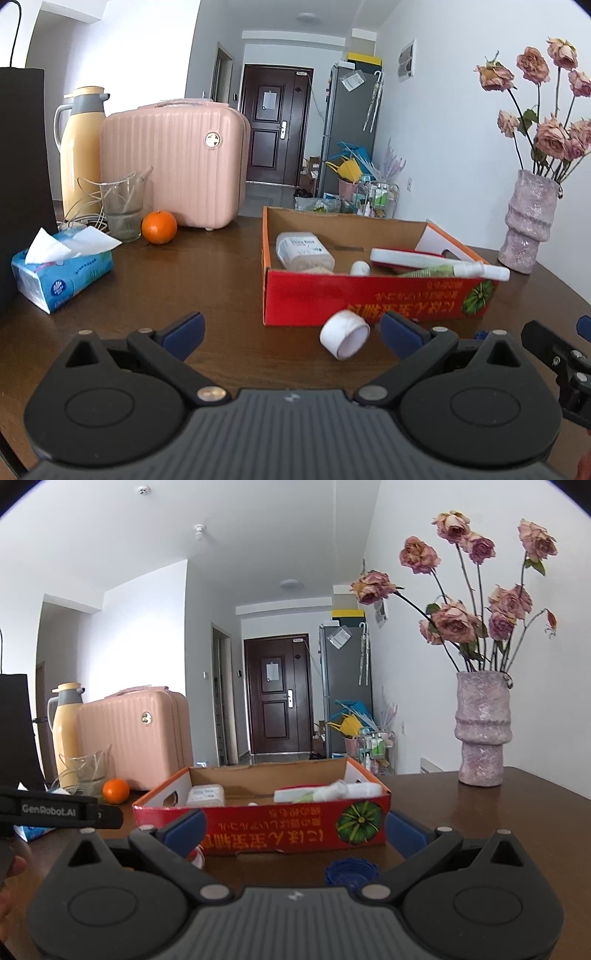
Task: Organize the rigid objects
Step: 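Close the right tool on the blue gear-edged cap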
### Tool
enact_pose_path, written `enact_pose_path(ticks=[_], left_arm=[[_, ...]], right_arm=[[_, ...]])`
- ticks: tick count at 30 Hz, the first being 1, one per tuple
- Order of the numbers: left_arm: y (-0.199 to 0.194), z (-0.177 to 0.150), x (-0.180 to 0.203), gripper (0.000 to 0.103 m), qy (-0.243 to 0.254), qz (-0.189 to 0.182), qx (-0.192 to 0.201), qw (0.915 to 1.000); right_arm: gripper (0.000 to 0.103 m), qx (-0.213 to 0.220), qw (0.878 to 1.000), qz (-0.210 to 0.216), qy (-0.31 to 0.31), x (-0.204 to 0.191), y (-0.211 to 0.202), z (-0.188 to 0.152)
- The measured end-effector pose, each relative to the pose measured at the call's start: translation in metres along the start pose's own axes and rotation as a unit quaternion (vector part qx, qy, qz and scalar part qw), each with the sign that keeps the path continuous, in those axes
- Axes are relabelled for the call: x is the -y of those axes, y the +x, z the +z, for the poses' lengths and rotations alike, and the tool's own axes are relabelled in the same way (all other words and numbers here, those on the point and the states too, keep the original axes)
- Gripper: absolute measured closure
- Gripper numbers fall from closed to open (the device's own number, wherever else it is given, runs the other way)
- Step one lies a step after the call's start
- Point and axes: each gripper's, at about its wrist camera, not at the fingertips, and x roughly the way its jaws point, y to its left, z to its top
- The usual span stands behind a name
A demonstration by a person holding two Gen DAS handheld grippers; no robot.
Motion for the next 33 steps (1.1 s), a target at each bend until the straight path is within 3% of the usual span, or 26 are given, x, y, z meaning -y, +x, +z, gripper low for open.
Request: enact_pose_path(ticks=[13, 19, 23, 33], left_arm=[[0.002, -0.009, 0.004, 0.000, 0.008, -0.009, -0.023, 0.9997], [0.003, -0.008, 0.004, 0.000, 0.007, -0.005, -0.025, 0.9996], [0.006, -0.009, 0.003, 0.000, 0.004, 0.000, -0.029, 0.9996], [0.014, -0.010, 0.002, 0.000, 0.001, 0.004, -0.042, 0.9991]], right_arm=[[0.000, -0.037, 0.999, 0.000, -0.010, 0.012, 0.004, 0.004], [0.000, -0.122, 0.992, -0.008, -0.025, 0.023, 0.049, 0.009], [0.010, -0.159, 0.987, -0.012, -0.020, 0.029, 0.080, 0.003], [0.021, -0.189, 0.982, -0.014, 0.003, 0.033, 0.114, -0.010]])
